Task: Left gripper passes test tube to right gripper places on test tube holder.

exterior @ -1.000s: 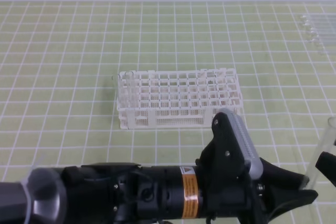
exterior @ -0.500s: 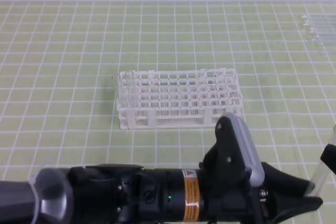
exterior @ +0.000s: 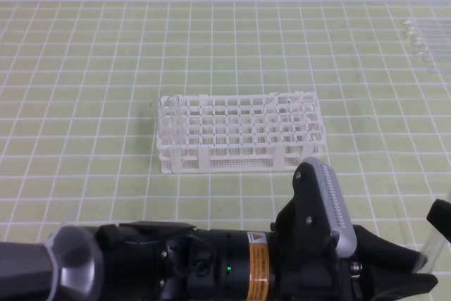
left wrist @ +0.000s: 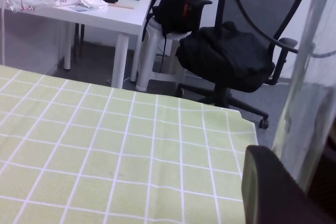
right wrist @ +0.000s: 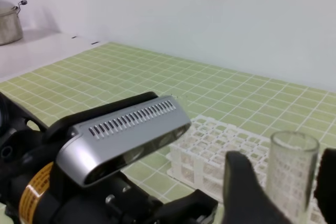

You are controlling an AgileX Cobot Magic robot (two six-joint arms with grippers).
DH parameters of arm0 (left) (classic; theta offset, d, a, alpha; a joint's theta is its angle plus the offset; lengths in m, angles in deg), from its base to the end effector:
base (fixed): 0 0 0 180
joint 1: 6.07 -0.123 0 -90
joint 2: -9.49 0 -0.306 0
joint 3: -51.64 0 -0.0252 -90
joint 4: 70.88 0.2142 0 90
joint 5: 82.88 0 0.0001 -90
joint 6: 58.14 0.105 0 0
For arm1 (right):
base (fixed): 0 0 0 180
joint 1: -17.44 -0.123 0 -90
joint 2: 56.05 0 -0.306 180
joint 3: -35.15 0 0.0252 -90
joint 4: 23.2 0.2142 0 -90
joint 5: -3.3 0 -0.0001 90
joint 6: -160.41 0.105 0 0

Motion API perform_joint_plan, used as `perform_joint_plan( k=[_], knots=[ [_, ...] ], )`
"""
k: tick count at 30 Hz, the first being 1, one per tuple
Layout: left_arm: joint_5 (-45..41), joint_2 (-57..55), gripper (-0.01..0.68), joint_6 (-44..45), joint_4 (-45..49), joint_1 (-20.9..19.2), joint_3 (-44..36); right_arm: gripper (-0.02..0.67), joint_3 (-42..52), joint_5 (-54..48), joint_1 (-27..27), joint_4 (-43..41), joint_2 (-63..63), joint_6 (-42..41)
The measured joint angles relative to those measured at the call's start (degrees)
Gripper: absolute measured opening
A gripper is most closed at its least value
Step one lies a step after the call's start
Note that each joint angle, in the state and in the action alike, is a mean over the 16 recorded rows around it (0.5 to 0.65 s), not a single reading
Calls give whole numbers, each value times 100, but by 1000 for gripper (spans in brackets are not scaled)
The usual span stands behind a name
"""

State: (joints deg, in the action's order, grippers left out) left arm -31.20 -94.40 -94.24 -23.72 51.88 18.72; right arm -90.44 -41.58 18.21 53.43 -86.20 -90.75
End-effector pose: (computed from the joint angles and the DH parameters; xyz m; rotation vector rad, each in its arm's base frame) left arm 0.1207 -0.3065 0.2719 1.2656 1.3250 -1.2777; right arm 0.0228 0.0719 0.3121 -0.5463 1.6161 0.6345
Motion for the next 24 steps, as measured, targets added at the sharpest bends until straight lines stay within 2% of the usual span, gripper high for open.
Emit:
perform_joint_plan(
  k=[13,24],
  knots=[
    [50,26,118,-131,-22,2,0,122,0,-21,0,-33,0,-18],
    [56,33,116,-168,-51,3,-1,105,0,-51,0,-40,0,-105]
  ],
)
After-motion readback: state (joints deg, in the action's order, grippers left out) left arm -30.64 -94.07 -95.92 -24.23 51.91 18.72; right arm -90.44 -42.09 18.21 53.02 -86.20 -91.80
